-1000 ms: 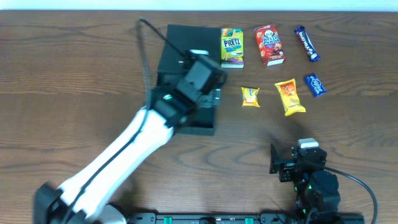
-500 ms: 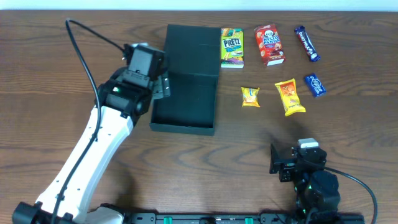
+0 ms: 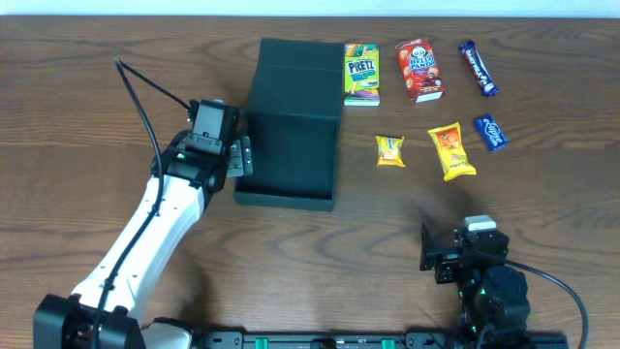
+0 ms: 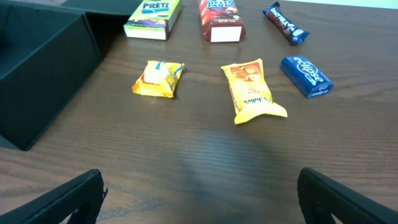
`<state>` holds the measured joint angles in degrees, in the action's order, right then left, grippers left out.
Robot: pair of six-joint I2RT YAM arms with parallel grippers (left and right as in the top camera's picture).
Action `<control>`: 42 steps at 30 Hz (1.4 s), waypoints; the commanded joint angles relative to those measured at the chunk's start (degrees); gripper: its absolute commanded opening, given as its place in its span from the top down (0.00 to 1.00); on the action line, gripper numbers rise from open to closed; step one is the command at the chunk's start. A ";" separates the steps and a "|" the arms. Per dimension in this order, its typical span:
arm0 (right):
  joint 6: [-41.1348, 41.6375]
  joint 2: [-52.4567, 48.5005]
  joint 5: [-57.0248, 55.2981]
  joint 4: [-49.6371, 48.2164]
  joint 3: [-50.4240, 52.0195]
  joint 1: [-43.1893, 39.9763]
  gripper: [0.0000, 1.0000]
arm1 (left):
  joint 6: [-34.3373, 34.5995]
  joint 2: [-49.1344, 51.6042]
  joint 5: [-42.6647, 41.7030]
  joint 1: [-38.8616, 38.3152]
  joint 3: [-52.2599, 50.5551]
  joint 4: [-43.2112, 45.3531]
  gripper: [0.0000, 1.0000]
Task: Pack container
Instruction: 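Pull the left gripper back beside the box's left side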
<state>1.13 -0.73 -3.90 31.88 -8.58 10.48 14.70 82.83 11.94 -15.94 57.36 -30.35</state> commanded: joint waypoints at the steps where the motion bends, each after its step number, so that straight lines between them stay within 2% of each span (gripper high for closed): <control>1: 0.98 0.24 -0.39 0.09 0.07 0.42 0.01 | -2.29 0.33 -0.22 0.28 -2.29 1.92 0.08; 7: 0.98 0.24 -0.39 0.09 0.07 0.42 0.01 | -4.68 0.33 -0.50 0.74 -6.80 7.89 0.10; 10: 0.98 0.24 -0.37 0.09 0.09 0.42 0.01 | -4.68 0.33 -2.27 2.05 -8.59 9.64 0.19; 14: 0.98 0.24 -0.37 0.09 0.07 0.42 0.01 | -6.51 0.33 -7.69 3.19 -9.27 10.32 0.27; 19: 0.98 0.24 -0.39 0.09 0.07 0.42 0.01 | -8.11 0.33 -15.08 3.17 -9.27 11.13 0.32; 26: 0.98 0.24 -0.39 0.09 0.07 0.42 0.01 | -9.42 0.33 -17.38 3.17 -9.27 10.27 0.35; 34: 0.98 0.24 -0.37 0.09 0.09 0.42 0.01 | -9.57 0.33 -19.32 3.17 -9.27 9.35 0.31; 42: 0.98 0.24 -0.39 0.09 0.07 0.42 0.01 | -9.35 -0.52 -13.66 3.19 -7.48 6.86 0.23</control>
<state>1.13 -0.73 -3.88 31.88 -8.58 10.48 5.82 82.83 -4.91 -12.86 48.25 -22.46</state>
